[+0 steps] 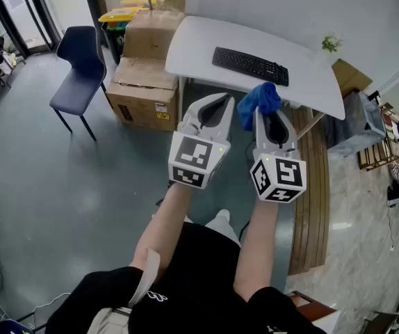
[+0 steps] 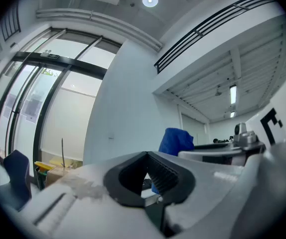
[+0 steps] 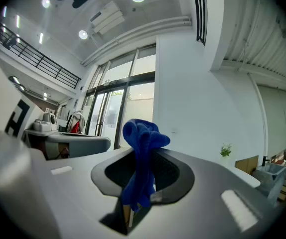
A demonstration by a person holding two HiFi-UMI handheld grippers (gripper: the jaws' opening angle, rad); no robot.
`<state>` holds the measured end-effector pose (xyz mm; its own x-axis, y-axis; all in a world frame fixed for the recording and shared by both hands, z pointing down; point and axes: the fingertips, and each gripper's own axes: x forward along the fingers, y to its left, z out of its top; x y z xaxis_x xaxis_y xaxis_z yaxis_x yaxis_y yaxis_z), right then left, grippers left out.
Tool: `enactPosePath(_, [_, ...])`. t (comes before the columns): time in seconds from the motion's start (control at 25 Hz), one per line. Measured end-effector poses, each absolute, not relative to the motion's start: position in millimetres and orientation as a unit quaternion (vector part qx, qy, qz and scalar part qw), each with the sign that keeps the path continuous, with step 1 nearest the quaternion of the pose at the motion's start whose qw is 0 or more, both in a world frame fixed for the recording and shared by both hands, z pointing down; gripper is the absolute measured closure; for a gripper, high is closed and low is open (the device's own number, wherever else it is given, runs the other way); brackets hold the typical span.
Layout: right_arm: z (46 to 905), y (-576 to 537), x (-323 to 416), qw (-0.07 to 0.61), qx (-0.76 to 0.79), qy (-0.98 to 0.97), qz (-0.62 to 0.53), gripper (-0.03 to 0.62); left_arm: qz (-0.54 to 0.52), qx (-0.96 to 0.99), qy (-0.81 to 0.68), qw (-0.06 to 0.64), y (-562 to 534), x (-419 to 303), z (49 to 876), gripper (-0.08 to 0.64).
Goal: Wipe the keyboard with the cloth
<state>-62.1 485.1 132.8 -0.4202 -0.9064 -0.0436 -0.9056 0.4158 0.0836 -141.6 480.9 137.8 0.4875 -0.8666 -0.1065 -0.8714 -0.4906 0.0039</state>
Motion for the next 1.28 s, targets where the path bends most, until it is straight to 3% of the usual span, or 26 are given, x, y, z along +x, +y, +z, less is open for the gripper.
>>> enactPosePath(0.32, [121.0, 474.2, -65.4, -0.017, 0.535, -0.844, -0.043, 0.503, 0.064, -0.859, 0.508, 0.013, 462.6, -150.9, 130.0, 0.561])
enactPosePath(0.72, [114.4, 415.1, -13.2, -0.039, 0.576, -0.816, -0.026, 0.503, 0.088, -0.846, 0.527, -0.001, 406.5, -150.6, 128.1, 0.561])
enactPosePath(1.28, [148.6, 185.4, -12.8, -0.048, 0.533, -0.845, 0.001, 0.503, 0.051, -0.815, 0.577, -0.007, 195.8, -161.3, 174.8, 0.561])
